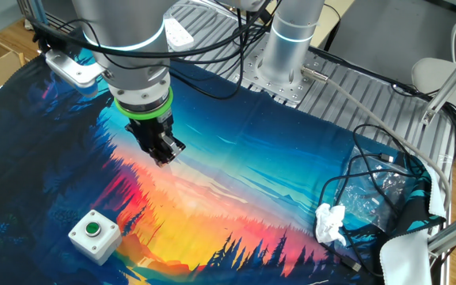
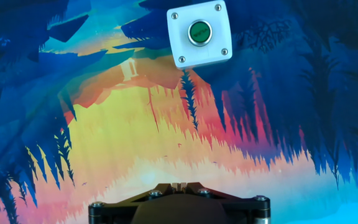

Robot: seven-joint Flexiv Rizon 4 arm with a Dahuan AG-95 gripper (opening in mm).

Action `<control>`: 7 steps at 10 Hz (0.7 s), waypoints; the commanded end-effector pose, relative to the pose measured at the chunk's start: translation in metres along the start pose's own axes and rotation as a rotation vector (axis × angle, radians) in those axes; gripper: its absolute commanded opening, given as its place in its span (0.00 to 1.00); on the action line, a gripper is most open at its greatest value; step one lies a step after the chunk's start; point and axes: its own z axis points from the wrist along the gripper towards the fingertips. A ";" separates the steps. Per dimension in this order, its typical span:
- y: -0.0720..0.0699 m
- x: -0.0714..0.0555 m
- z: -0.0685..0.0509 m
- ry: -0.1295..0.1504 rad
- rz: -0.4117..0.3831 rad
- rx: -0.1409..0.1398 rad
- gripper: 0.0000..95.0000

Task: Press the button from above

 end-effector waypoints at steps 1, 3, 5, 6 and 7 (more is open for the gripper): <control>0.000 0.001 -0.001 -0.002 -0.004 0.001 0.00; 0.000 0.001 -0.001 0.002 -0.002 0.002 0.00; 0.000 0.000 0.000 0.004 -0.002 0.004 0.00; 0.000 0.000 0.000 0.005 -0.002 0.005 0.00; 0.000 0.000 0.000 0.006 -0.002 0.005 0.00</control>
